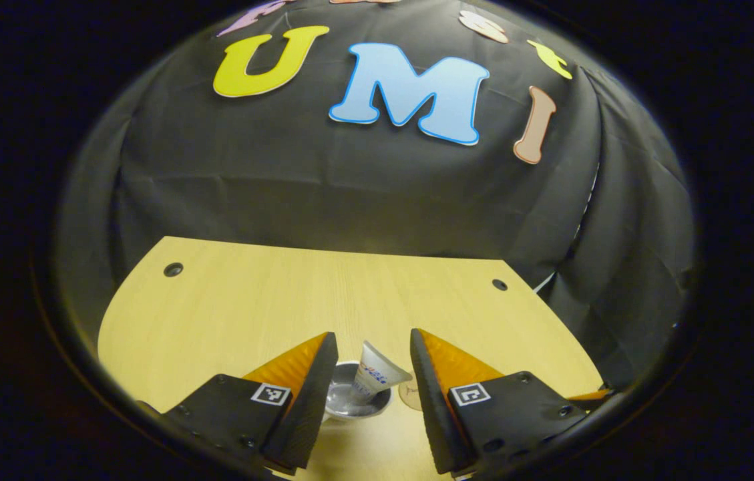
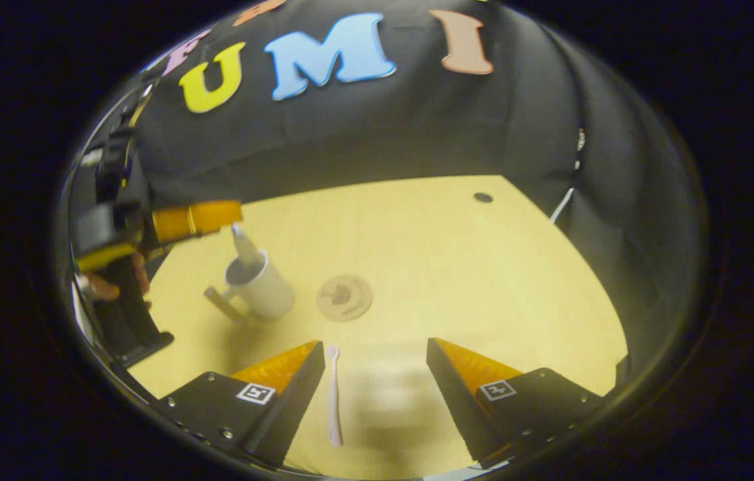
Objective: Put the toothbrush and toothpaste on the desktop into the cup, then pick up the cup and place it on the coaster on the desktop.
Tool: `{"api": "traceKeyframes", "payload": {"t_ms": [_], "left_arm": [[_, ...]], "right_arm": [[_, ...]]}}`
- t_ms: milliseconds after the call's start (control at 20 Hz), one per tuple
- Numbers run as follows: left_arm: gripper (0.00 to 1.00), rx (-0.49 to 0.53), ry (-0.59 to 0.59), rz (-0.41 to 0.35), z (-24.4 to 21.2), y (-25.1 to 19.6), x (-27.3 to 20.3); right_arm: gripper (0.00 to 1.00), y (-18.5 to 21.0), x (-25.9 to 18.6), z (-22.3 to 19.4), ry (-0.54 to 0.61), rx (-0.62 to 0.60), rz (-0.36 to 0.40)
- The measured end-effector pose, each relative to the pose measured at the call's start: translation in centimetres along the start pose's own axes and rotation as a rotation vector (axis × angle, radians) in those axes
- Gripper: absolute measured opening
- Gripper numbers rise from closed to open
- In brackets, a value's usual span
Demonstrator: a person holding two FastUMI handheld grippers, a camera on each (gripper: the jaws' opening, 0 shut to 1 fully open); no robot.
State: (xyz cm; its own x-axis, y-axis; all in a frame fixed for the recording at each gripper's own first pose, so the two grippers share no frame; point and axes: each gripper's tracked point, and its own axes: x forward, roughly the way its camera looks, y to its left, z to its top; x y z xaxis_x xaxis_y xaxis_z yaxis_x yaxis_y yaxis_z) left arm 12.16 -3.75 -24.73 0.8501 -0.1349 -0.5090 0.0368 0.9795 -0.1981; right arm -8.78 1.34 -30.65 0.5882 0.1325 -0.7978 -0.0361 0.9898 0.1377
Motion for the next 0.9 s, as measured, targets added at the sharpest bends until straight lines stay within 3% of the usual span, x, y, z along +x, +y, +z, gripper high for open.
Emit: {"api": "traceKeyframes", "payload": {"t_ms": [200, 300, 350, 450, 550, 900], "left_arm": [[0.72, 0.008, -0.025, 0.015, 0.9, 0.6, -1.5], [0.72, 0.005, -0.036, 0.027, 1.4, 1.2, -2.3], [0.65, 0.002, -0.042, 0.033, 1.6, 1.7, -2.9], [0.65, -0.001, -0.055, 0.052, 1.9, 2.6, -4.1], [0.65, -0.001, -0.064, 0.073, 2.2, 3.6, -5.3], [0.66, -0.033, -0.088, 0.158, 1.9, 7.1, -8.8]], "right_arm": [[0.96, 2.1, 3.9, -4.3, 0.187, -0.091, 0.036], [0.90, 3.1, 4.3, -5.6, 0.252, -0.104, 0.047], [0.83, 3.4, 4.5, -5.9, 0.270, -0.101, 0.049], [0.75, 3.5, 5.1, -6.4, 0.296, -0.103, 0.038], [0.55, 3.9, 5.6, -6.9, 0.314, -0.102, 0.047], [0.56, 3.5, 7.0, -7.2, 0.340, -0.152, 0.008]]}}
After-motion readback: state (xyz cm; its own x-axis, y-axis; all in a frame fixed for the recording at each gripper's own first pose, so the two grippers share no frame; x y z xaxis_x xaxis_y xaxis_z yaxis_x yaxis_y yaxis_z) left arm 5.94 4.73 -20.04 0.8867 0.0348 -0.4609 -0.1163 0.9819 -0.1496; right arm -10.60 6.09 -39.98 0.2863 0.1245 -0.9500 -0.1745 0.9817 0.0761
